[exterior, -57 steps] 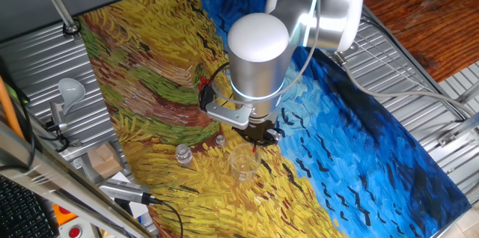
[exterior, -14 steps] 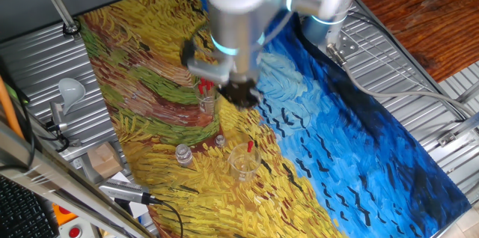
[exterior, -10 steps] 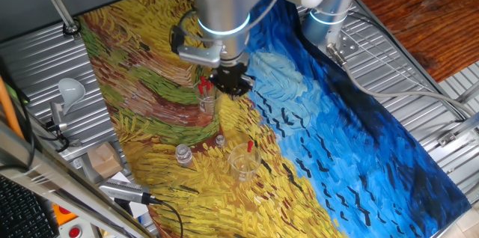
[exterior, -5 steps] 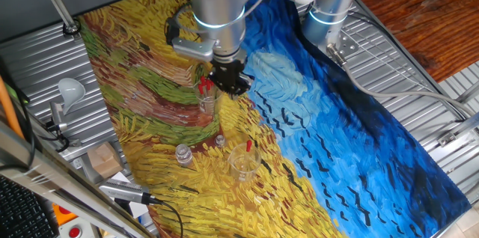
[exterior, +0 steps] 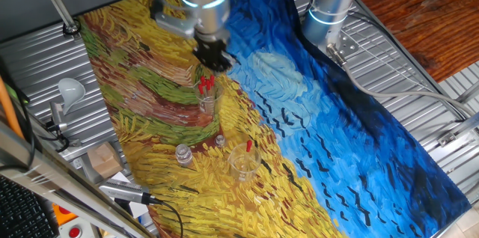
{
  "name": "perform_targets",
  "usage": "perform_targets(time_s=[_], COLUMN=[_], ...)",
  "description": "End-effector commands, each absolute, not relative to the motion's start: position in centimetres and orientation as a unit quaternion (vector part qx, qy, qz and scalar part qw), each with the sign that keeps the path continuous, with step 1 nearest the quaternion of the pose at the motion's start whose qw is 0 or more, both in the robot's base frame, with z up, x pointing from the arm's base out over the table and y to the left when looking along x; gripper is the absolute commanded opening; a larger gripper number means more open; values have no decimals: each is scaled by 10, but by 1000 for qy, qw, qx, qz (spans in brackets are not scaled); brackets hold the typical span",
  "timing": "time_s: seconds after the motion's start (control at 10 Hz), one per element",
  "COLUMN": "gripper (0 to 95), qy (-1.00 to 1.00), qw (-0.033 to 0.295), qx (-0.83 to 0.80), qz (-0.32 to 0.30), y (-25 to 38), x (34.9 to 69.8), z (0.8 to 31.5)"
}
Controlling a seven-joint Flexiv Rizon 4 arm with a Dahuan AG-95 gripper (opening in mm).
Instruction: Transfer liquid using a dropper
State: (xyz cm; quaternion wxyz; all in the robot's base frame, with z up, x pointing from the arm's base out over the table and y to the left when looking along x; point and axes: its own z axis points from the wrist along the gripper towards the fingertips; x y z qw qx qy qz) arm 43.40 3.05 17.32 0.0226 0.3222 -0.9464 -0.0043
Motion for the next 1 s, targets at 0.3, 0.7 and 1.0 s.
perform_targets(time_s=[0.3, 0.7, 1.0], gripper=[0, 0, 0], qy=[-930, -944, -921], qw=[8, 12, 10], qx=[365, 328, 387], qz=[-47, -33, -34], y=[10, 7, -42], x=[434, 436, 444], z=[172, 168, 148])
